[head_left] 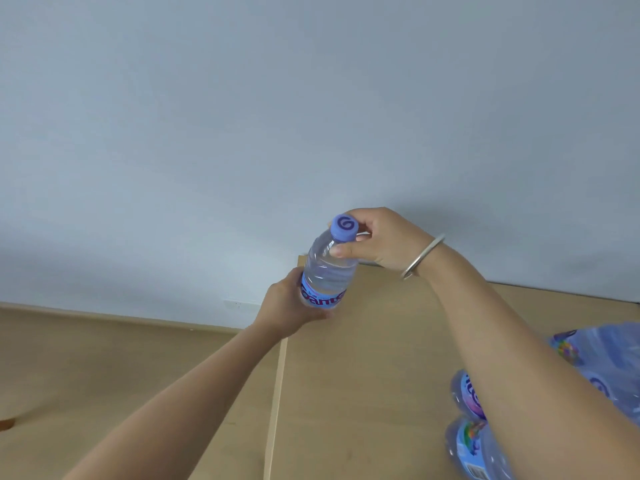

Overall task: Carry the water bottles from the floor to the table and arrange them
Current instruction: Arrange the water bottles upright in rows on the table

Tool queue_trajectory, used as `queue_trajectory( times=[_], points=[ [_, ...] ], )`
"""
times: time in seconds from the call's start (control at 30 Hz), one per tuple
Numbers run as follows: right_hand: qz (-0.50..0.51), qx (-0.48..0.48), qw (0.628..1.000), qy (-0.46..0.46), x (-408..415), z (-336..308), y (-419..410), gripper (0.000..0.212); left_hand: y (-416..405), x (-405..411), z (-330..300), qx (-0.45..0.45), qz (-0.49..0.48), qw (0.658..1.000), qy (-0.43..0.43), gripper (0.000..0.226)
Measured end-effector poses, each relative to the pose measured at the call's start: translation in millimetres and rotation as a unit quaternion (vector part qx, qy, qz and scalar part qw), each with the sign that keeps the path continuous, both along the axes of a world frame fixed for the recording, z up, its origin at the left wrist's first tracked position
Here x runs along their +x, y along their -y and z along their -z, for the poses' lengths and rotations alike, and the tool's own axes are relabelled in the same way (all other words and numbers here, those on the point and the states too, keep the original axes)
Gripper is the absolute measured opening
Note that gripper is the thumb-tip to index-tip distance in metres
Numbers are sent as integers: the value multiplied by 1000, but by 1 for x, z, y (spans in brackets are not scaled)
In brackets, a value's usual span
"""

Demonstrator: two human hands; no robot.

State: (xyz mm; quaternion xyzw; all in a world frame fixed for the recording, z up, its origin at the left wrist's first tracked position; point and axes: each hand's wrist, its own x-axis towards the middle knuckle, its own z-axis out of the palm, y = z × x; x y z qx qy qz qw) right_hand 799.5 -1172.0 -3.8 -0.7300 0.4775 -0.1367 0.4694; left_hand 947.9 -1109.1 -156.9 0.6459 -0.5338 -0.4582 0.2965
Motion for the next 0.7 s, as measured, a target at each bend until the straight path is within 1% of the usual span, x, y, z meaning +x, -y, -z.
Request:
queue_trajectory(
  times=[0.13,0.23,0.3,0.4,0.47,0.57,0.63,0.7],
  points=[
    [24,-30,999,1,2,12,13,18,24,-3,8,-13,-17,1000,21,69],
    [45,-61,997,-1,0,17,18,27,37,-7,12,-34,-41,998,30,69],
    [51,-68,996,-5,-1,18,20,30,41,-7,14,-43,-50,997,35,70],
    [76,-70,995,12,0,18,19,25,42,-8,18,-37,-60,997,43,75],
    [95,-92,991,14,1,19,16,23,41,-9,20,-38,-69,996,45,77],
    [119,-153,981,-21,3,20,12,31,40,-12,21,-38,-86,995,37,74],
    [131,-175,975,-34,4,20,7,32,39,-14,20,-30,-90,995,34,74],
    [141,-180,973,-39,4,19,0,29,38,-16,19,-8,-93,994,49,82]
  ],
)
